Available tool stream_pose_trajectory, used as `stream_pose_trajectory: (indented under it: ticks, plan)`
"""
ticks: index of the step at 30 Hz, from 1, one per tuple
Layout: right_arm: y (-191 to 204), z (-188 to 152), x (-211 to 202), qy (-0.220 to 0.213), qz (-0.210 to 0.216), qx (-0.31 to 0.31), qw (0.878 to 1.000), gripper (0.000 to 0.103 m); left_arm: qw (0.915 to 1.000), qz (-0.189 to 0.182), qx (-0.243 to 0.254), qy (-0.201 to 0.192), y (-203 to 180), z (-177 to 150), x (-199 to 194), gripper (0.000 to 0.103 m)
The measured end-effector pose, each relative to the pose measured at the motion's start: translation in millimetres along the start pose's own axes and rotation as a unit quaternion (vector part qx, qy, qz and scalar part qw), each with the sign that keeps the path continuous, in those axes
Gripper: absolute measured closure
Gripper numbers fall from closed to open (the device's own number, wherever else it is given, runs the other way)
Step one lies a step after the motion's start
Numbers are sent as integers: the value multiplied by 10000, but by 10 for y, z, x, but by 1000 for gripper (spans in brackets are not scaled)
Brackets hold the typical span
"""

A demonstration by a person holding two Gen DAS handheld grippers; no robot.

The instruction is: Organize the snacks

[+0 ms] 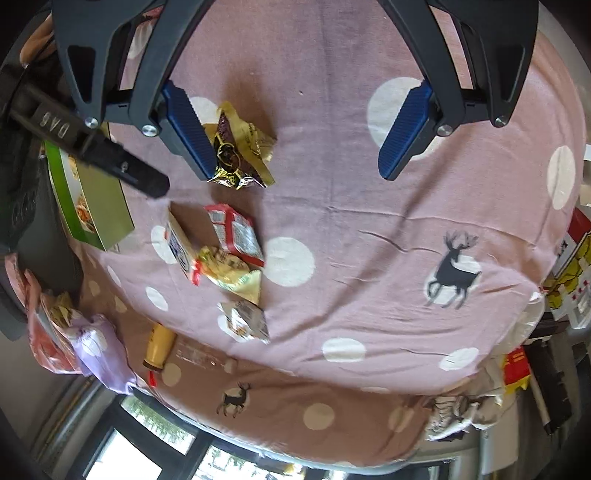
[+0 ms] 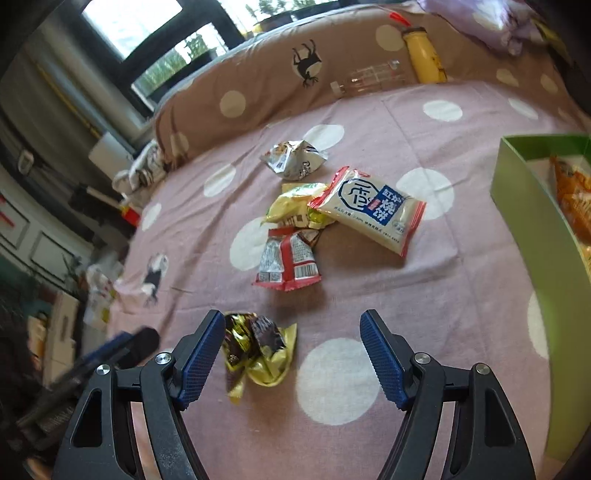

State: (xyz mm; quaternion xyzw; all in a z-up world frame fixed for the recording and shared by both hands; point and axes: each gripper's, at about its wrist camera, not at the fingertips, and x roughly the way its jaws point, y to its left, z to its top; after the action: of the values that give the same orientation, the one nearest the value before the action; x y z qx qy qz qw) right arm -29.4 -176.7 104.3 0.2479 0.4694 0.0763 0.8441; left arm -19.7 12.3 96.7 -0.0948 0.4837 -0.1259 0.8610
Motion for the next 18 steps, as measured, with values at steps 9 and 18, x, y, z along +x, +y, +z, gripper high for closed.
stream_pose_trajectory:
  ticks: [9, 18]
  plan:
    - [29, -35, 454, 817, 819, 314, 9928, 27, 9941, -760, 182, 755, -237, -150, 408, 23]
    - [-117, -96, 774, 1166, 1207, 880, 9819, 47, 9886, -1168, 38, 950, -267, -147, 580, 52]
